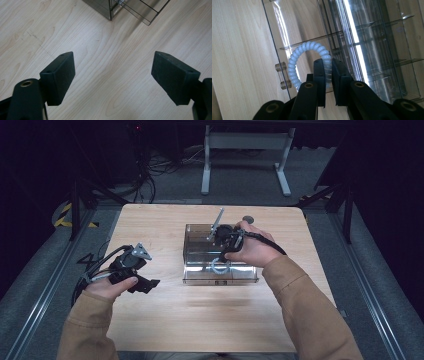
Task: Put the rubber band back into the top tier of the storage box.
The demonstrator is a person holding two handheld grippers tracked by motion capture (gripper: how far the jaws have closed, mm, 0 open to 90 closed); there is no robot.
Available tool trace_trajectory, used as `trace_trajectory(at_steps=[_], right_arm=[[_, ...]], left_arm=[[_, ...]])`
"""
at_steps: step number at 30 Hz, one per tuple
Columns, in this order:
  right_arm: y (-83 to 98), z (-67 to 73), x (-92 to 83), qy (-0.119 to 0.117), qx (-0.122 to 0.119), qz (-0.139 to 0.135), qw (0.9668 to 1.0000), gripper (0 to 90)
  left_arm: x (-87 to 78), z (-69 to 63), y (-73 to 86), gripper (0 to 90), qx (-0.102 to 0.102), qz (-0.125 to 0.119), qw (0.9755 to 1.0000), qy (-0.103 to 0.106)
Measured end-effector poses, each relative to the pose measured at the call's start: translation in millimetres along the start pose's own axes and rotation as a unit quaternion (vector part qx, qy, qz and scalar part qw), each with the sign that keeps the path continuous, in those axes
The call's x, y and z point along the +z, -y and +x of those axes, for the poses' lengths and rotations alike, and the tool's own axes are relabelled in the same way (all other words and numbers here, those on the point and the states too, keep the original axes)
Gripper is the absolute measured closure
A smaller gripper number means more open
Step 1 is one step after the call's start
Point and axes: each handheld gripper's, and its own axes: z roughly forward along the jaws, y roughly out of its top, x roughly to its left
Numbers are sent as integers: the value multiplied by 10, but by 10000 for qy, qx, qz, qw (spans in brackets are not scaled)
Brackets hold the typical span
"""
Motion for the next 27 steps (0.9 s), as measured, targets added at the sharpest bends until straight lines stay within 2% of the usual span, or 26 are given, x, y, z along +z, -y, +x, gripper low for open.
trace_trajectory(at_steps=[10,27], right_arm=[[6,9,130,-71,22,80,9999,823],[-2,20,247,-126,-10,204,9997,823]], left_arm=[[3,3,2,200,1,5,10000,-7],[0,-1,0,200,3,2,10000,-21]])
